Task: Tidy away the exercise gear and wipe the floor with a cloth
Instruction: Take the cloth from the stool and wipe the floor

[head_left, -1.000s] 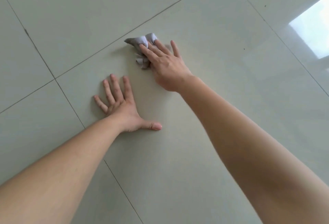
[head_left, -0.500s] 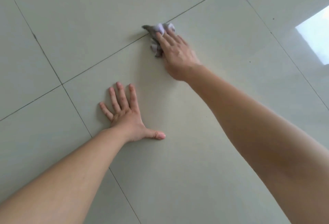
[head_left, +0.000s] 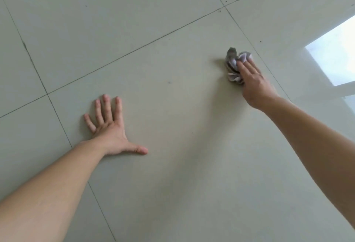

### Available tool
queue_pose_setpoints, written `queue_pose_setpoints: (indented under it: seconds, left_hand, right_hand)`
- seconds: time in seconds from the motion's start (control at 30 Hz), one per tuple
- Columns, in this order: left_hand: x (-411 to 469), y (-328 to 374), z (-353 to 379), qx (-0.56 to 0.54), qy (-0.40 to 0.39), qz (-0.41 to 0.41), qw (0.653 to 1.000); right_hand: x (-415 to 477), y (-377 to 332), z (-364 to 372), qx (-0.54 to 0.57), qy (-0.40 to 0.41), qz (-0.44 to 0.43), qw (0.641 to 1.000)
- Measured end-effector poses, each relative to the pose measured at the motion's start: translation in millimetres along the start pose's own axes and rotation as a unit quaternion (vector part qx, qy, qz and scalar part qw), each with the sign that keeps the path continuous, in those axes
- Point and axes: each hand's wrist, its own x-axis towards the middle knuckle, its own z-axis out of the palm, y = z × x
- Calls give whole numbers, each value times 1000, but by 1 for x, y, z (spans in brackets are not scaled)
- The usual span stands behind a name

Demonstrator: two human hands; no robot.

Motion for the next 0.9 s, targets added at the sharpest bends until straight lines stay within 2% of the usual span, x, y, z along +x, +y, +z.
queue_pose_setpoints:
  seconds: [0.07, 0.13, 0.27, 0.37, 0.47, 0.53, 0.6, 0.7, 0.77, 0.83, 0.9]
  left_hand:
    - [1, 1, 3, 8, 10, -4, 1000]
    - [3, 2, 7, -1, 24, -10, 1000]
    - [10, 4, 18, -46, 84, -43, 994]
    - [12, 17, 32, -45, 183, -70, 980]
    - [19, 64, 33, -104, 300, -81, 945]
    - [32, 105, 29, -119, 316, -34, 941]
    - [44, 135, 29, -101, 321, 0, 942]
    - [54, 145, 38, -63, 345, -19, 936]
    - [53, 142, 40, -63, 354, -18, 933]
    - [53, 143, 39, -64, 357, -18, 932]
    - [54, 145, 36, -64, 355, -23, 932]
  right_hand:
    - [1, -1, 5, 23, 34, 74, 996]
    - [-6, -24, 20, 33, 41, 69, 996]
    - [-49, -58, 51, 32, 24, -70, 997]
    - [-55, -26, 49, -2, 26, -146, 989]
    - [-36, 29, 26, -4, 54, -68, 996]
    - [-20, 57, 10, 5, 56, 4, 998]
    - [-1, 66, -1, 10, 45, 38, 998]
    - [35, 49, -3, 27, 41, 68, 996]
    - [51, 18, 3, 26, 41, 33, 998]
    - [60, -21, 14, 10, 39, -71, 997]
    - [71, -53, 21, -7, 0, -155, 988]
